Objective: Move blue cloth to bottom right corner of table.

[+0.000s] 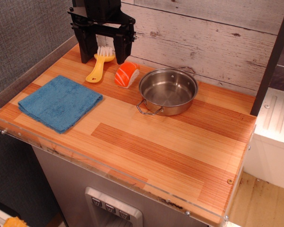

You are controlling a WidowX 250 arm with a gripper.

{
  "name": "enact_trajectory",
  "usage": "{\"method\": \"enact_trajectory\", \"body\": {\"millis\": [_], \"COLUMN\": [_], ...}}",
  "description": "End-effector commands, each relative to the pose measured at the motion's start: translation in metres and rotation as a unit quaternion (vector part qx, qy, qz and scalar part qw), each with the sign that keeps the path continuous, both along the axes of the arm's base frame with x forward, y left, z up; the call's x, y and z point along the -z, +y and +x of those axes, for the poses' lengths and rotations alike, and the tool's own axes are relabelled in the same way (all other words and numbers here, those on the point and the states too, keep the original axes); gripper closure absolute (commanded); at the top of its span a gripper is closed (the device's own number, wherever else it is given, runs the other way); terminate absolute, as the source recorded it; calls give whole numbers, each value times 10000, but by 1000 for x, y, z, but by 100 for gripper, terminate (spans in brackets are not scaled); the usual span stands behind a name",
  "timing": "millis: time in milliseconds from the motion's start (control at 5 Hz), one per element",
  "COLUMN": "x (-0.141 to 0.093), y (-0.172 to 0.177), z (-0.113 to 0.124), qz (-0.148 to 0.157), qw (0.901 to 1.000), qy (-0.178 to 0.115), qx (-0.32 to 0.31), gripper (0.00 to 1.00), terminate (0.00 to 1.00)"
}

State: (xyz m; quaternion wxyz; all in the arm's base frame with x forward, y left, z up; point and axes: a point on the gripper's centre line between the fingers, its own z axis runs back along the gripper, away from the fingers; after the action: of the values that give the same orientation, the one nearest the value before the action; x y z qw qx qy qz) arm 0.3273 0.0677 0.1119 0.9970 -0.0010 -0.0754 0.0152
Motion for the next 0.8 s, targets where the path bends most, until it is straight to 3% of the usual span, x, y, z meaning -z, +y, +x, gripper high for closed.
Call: {"method": "enact_trajectory", "body": {"millis": [0, 200, 400, 600], "x": [0, 32, 51, 61], "y": [0, 31, 63, 96], "z": [0, 26, 23, 2], "qz": [0, -156, -128, 201], "qw": [10000, 9998, 9999, 9994], "qy": [0, -50, -40, 36], "qx": [0, -126, -91, 290], "gripper": [0, 0, 0, 0], "terminate": [0, 0, 0, 0]}}
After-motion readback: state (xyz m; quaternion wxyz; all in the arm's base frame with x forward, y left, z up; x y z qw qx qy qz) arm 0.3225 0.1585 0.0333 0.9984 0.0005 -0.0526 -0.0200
